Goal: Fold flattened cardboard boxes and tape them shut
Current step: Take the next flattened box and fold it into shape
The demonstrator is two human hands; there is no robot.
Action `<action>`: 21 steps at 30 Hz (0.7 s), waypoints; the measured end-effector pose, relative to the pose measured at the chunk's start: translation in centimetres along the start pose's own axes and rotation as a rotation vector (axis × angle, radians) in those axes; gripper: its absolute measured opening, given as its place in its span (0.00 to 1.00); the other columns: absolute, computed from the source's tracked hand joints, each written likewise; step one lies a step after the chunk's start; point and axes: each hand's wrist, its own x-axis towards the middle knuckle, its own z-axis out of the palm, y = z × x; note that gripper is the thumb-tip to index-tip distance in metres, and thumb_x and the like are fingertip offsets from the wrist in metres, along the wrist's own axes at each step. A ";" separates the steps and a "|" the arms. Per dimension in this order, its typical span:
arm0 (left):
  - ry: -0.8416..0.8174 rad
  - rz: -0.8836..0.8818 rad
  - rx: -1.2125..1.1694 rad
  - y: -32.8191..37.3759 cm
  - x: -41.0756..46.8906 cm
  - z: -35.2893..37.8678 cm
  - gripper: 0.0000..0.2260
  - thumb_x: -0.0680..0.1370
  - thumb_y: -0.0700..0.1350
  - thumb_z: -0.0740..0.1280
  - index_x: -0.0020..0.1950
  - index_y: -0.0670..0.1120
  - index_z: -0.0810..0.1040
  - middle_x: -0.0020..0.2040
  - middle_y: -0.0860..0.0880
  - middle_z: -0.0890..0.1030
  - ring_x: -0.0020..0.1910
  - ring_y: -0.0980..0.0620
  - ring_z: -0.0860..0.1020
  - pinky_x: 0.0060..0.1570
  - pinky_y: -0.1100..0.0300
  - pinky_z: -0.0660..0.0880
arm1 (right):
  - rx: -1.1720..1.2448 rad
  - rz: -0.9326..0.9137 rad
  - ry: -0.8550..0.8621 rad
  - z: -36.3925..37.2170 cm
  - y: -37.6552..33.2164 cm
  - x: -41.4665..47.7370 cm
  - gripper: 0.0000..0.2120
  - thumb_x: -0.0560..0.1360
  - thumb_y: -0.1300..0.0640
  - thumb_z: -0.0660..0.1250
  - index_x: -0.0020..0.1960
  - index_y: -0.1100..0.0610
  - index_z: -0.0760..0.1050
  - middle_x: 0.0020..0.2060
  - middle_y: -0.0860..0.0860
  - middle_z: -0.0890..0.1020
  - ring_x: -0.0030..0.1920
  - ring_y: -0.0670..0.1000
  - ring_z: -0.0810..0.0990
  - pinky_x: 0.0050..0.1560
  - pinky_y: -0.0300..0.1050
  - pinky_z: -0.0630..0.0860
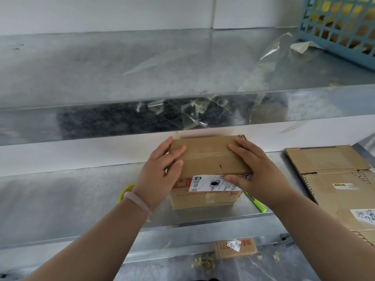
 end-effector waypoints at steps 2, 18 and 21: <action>-0.015 0.026 0.009 -0.1 -0.9 -0.2 0.18 0.77 0.57 0.61 0.67 0.59 0.74 0.75 0.59 0.61 0.71 0.69 0.58 0.69 0.68 0.60 | -0.019 -0.030 0.002 -0.2 0.0 -0.3 0.40 0.67 0.29 0.65 0.72 0.51 0.71 0.74 0.44 0.66 0.74 0.45 0.65 0.71 0.49 0.67; 0.016 0.037 0.061 0.5 -1.8 0.5 0.24 0.77 0.60 0.54 0.70 0.55 0.71 0.77 0.56 0.58 0.71 0.65 0.59 0.65 0.80 0.51 | 0.017 -0.005 0.026 0.2 -0.2 -0.8 0.40 0.66 0.29 0.67 0.72 0.50 0.71 0.74 0.42 0.66 0.75 0.43 0.63 0.72 0.49 0.66; -0.035 0.071 0.037 0.3 -1.3 0.7 0.23 0.79 0.60 0.52 0.73 0.57 0.64 0.78 0.54 0.56 0.74 0.64 0.55 0.68 0.76 0.50 | 0.008 -0.012 0.041 0.4 0.2 -1.1 0.39 0.67 0.31 0.67 0.73 0.49 0.69 0.75 0.42 0.64 0.75 0.45 0.62 0.73 0.48 0.64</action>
